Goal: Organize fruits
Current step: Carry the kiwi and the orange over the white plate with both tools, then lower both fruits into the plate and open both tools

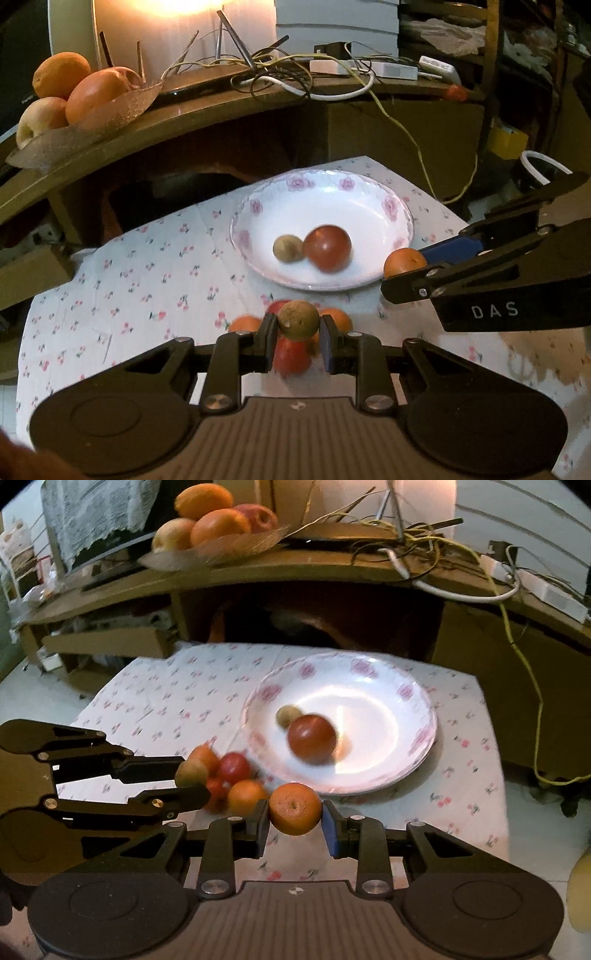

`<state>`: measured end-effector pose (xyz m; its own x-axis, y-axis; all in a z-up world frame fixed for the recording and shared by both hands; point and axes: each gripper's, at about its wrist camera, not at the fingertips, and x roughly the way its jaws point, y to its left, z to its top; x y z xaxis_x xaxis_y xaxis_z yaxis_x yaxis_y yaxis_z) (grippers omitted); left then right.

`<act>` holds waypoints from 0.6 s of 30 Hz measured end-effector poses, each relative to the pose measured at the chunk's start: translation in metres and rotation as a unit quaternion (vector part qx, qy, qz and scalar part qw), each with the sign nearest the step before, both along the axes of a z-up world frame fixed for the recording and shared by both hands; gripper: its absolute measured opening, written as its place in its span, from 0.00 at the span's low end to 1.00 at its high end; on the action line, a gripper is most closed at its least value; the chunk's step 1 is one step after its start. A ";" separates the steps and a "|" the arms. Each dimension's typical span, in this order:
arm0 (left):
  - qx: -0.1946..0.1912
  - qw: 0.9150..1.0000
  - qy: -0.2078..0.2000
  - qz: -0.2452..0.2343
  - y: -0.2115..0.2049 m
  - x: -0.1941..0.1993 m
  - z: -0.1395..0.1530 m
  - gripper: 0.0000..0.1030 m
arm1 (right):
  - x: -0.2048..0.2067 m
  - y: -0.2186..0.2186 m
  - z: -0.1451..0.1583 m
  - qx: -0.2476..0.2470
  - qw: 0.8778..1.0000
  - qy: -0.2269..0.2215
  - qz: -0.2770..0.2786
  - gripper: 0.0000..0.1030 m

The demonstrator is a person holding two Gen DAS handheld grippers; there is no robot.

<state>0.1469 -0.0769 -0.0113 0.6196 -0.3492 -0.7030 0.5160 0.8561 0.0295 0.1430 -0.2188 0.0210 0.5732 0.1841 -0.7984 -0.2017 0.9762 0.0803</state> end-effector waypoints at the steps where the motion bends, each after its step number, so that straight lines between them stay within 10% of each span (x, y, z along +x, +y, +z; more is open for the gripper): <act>1: 0.001 1.000 0.000 0.001 -0.002 0.004 -0.001 0.30 | 0.003 -0.001 0.000 0.000 1.000 -0.001 -0.004 0.31; 18: 0.003 1.000 -0.005 0.000 -0.024 0.045 -0.012 0.30 | 0.038 -0.018 -0.017 -0.018 0.999 -0.002 -0.034 0.31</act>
<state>0.1919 -0.1009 -0.0234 0.6265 -0.3447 -0.6990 0.5159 0.8557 0.0404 0.1805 -0.2365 0.0038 0.5873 0.1156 -0.8010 -0.1351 0.9899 0.0438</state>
